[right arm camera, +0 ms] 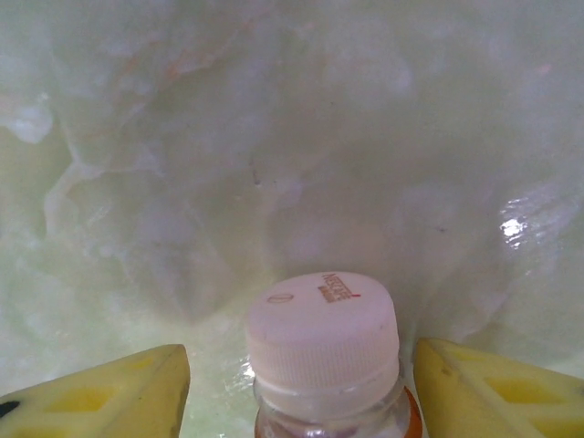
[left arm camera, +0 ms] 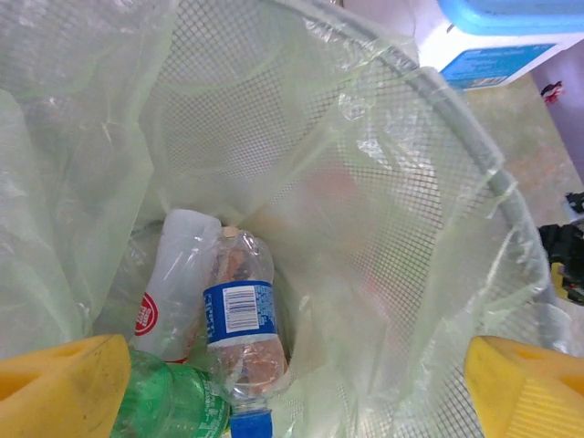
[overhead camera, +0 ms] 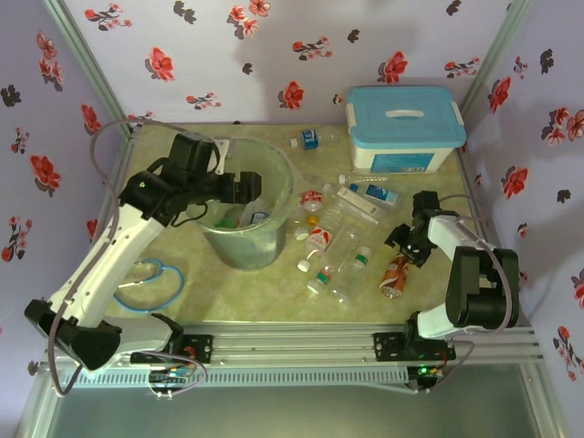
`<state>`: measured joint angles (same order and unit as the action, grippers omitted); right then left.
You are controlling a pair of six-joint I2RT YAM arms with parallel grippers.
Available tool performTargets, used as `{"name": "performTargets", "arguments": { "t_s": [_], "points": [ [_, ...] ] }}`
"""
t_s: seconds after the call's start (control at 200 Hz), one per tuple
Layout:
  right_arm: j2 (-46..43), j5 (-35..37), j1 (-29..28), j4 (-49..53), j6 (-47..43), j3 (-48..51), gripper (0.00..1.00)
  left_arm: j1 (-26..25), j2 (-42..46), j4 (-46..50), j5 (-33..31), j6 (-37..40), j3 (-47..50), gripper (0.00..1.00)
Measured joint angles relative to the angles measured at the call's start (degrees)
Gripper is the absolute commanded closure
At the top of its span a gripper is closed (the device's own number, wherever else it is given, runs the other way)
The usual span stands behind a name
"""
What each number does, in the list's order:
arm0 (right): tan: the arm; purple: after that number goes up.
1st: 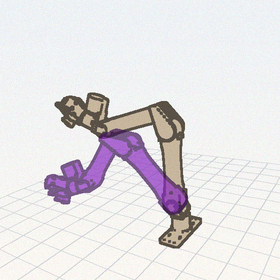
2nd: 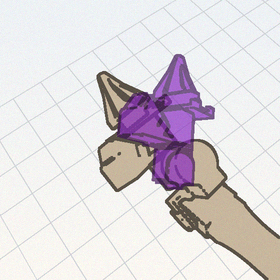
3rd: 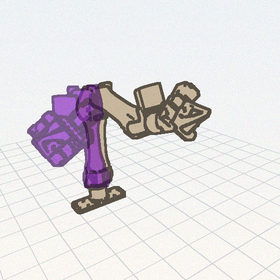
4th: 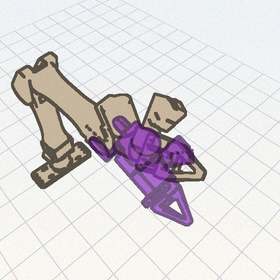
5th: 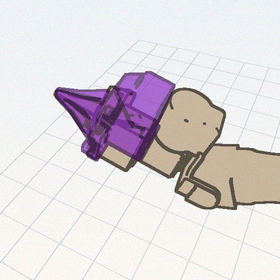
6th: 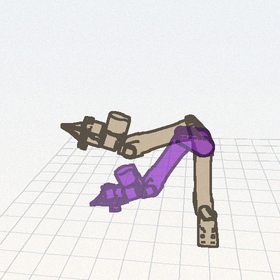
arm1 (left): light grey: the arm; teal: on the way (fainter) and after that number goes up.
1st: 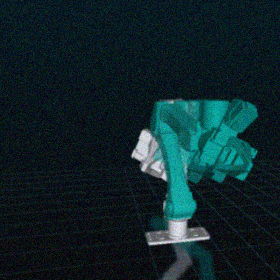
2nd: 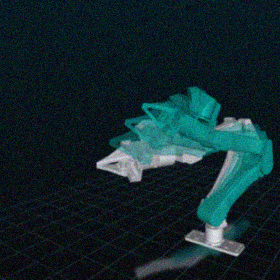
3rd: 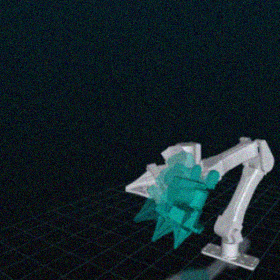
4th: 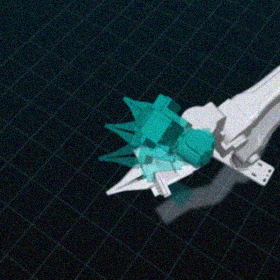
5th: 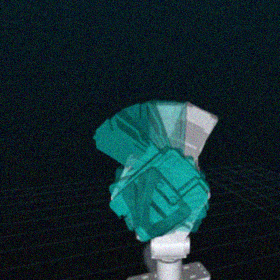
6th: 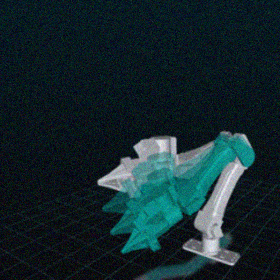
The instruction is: Put the plastic bottles in the bin
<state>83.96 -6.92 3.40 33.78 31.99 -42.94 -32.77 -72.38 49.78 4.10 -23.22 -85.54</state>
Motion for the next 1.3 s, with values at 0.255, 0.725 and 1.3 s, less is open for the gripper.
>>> {"name": "performTargets", "arguments": {
  "t_s": [0.255, 0.725, 1.3],
  "points": [
    [0.9, 0.8, 0.3, 0.1, 0.0, 0.1, 0.5, -0.7, 3.2, -0.9, 3.3, -0.2, 0.1, 0.04],
    [0.3, 2.0, 0.5, 0.5, -0.1, 0.4, 0.69, -0.7, 3.7, -1.8, 5.0, -0.4, 0.6, 0.03],
    [-19.5, -9.8, -0.5, 4.9, 0.2, -11.3, 0.77, -4.7, -4.1, -3.7, 8.4, -0.6, -4.9, 0.0]
  ]
}}
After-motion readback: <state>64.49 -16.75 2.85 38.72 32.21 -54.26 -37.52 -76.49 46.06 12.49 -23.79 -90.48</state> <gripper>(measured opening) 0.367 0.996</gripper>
